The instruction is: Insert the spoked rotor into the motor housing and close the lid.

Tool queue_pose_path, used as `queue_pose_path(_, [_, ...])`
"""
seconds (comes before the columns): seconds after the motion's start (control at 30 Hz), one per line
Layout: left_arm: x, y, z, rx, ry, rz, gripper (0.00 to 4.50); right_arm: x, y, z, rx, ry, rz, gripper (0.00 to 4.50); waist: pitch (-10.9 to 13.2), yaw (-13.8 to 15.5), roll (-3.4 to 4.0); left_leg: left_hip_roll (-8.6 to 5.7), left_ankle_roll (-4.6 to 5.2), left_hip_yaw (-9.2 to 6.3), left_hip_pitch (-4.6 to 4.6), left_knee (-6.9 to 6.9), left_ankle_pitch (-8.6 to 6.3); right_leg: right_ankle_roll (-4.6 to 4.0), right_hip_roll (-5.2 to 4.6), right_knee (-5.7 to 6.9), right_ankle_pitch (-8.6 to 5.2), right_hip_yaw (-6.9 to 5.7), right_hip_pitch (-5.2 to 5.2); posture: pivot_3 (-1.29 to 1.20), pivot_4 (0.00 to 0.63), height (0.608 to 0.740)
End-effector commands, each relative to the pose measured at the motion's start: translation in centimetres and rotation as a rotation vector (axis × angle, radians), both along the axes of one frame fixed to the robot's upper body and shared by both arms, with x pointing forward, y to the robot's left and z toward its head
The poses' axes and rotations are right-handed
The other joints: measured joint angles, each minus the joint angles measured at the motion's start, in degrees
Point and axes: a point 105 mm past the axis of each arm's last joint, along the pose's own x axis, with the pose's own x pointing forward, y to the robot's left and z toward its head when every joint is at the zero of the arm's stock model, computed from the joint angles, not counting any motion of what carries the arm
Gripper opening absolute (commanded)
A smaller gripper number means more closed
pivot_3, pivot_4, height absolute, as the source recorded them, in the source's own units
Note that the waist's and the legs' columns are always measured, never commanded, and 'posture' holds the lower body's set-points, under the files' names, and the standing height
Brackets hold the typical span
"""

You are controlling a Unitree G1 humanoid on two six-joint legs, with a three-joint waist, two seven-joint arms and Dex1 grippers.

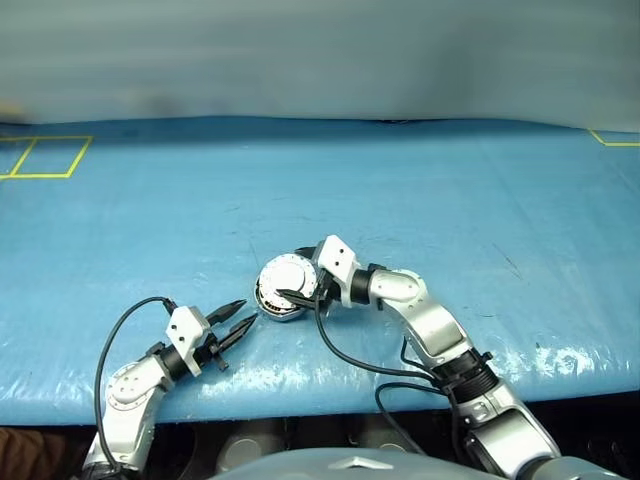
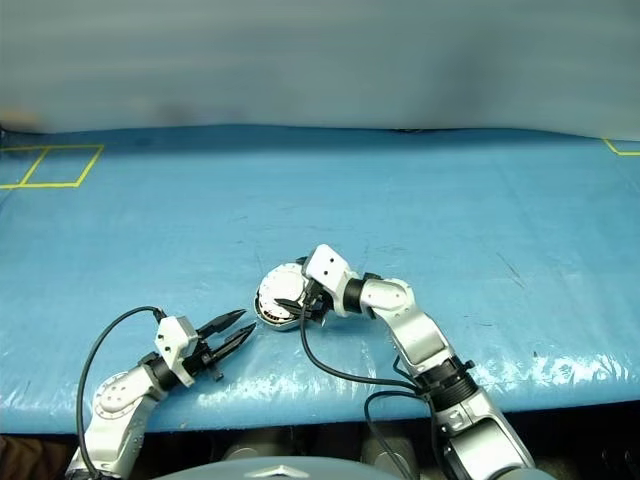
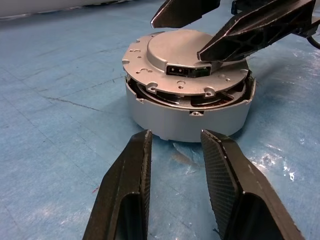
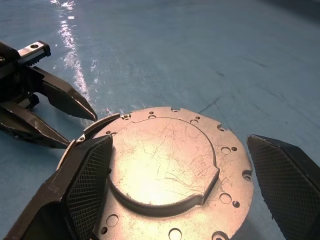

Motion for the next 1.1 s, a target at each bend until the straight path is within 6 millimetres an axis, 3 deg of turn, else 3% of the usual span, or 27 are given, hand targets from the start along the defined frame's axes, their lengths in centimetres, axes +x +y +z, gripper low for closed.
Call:
queue_pose_path(0.03, [0.3, -0.1, 0.5, 0.01, -0.046, 0.002, 1.6, -0.3, 0.7, 0.8, 0.017, -0.025, 0.035, 4.48, 0.0, -0.01, 0.0, 0.0, 0.04, 0.0, 0.0, 0.0, -0.03, 0.0, 0.0, 0.0, 0.0, 0.0, 0.0, 0.0, 0.15, 0.74])
queue_pose_path(0.2, [0.4, -0.2, 0.4, 0.016, -0.041, 0.006, 1.6, -1.1, 1.1, 0.7, 0.016, -0.009, 0.081, 4.48, 0.0, -0.06, 0.0, 0.0, 0.02, 0.0, 0.0, 0.0, -0.02, 0.0, 0.01, 0.0, 0.0, 0.0, -0.01, 0.0, 0.15, 0.74])
queue_pose_path(0.37, [0.5, -0.7, 0.1, 0.011, -0.035, -0.005, 1.6, -0.7, 0.8, -0.2, -0.005, 0.022, 0.045, 4.48, 0.0, -0.03, 0.0, 0.0, 0.04, 0.0, 0.0, 0.0, -0.03, 0.0, 0.01, 0.01, 0.0, 0.0, 0.0, 0.0, 0.15, 0.74])
queue_pose_path(0.53, [0.7, -1.0, -0.1, 0.013, -0.035, -0.017, 1.6, -0.9, 0.9, -0.2, 0.017, 0.062, 0.048, 3.2, 0.0, -0.03, 0.0, 0.0, 0.03, 0.0, 0.01, 0.0, -0.02, 0.0, 0.01, 0.03, 0.0, 0.0, -0.01, 0.0, 0.15, 0.74])
queue_pose_path(0.57, [0.8, -1.1, -0.1, 0.013, -0.036, -0.018, 1.6, -0.9, 0.9, 0.0, 0.024, 0.065, 0.048, 3.13, 0.0, -0.02, 0.0, 0.0, 0.03, 0.0, 0.01, 0.0, -0.02, 0.0, 0.01, 0.03, 0.01, 0.0, 0.0, 0.0, 0.15, 0.74])
queue_pose_path(0.87, [1.2, -2.2, -0.2, 0.001, -0.035, -0.042, 1.6, -1.7, 1.6, 1.0, 0.029, 0.074, 0.06, 3.13, 0.0, 0.16, 0.01, 0.0, 0.05, -0.01, 0.01, 0.01, -0.03, 0.0, 0.01, 0.03, 0.02, -0.01, 0.0, 0.0, 0.15, 0.74])
queue_pose_path(1.1, [1.2, -2.7, -0.3, -0.008, -0.033, -0.051, 1.6, -2.4, 2.0, 0.3, -0.008, 0.09, 0.055, 3.13, 0.0, 0.19, 0.01, 0.0, 0.05, -0.01, 0.01, 0.01, -0.03, 0.01, 0.0, 0.03, 0.02, -0.01, 0.0, 0.0, 0.15, 0.74])
